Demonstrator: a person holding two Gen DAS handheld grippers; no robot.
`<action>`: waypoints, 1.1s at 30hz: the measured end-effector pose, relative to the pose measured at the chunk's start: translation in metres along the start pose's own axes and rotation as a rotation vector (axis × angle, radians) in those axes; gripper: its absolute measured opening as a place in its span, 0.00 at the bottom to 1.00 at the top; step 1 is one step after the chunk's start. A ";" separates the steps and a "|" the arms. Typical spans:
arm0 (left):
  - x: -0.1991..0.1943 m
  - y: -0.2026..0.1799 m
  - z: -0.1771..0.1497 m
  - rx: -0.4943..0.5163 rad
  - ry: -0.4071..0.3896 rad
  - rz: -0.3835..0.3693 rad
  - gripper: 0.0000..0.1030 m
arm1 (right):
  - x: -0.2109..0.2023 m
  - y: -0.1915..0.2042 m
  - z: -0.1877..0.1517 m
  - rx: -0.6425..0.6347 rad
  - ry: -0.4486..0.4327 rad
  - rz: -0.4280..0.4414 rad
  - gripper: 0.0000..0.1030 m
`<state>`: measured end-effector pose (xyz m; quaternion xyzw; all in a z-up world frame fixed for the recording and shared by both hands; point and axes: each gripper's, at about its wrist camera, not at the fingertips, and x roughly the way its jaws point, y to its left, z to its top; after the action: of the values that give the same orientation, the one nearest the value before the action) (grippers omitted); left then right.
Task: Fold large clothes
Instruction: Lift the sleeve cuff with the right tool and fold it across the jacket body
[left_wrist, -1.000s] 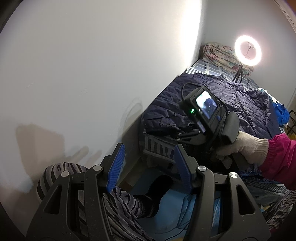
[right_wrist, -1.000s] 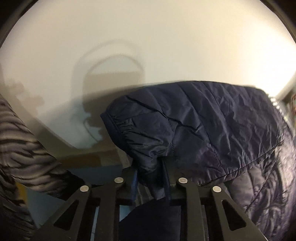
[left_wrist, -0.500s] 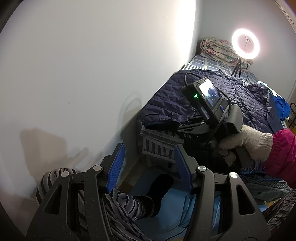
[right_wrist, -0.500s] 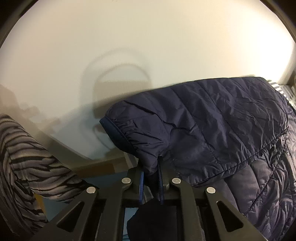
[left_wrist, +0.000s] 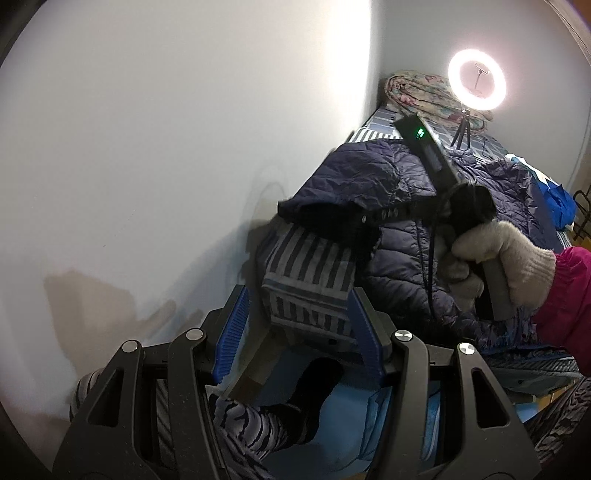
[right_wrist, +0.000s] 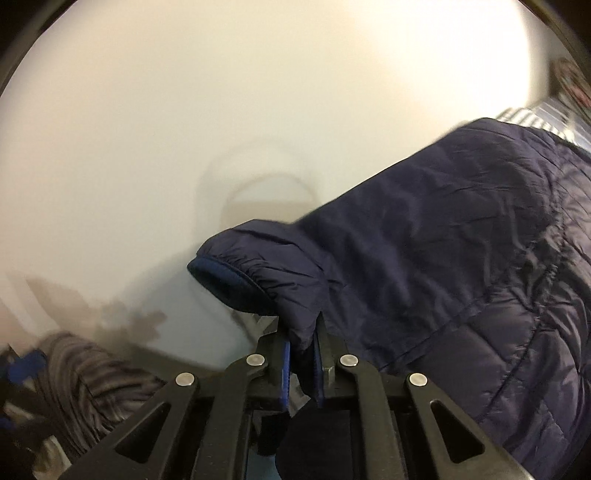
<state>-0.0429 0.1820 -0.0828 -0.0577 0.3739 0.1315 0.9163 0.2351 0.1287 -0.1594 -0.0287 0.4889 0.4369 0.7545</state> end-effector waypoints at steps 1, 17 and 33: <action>0.002 -0.002 0.001 0.003 0.001 -0.004 0.56 | -0.005 -0.006 0.002 0.020 -0.014 0.001 0.07; 0.081 -0.060 0.080 0.147 -0.017 -0.079 0.56 | -0.116 -0.176 0.003 0.422 -0.292 -0.071 0.07; 0.207 -0.165 0.170 0.285 0.079 -0.233 0.56 | -0.208 -0.339 -0.031 0.580 -0.454 -0.282 0.07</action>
<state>0.2595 0.0998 -0.1048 0.0245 0.4153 -0.0320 0.9088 0.4174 -0.2260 -0.1474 0.2163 0.4041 0.1679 0.8728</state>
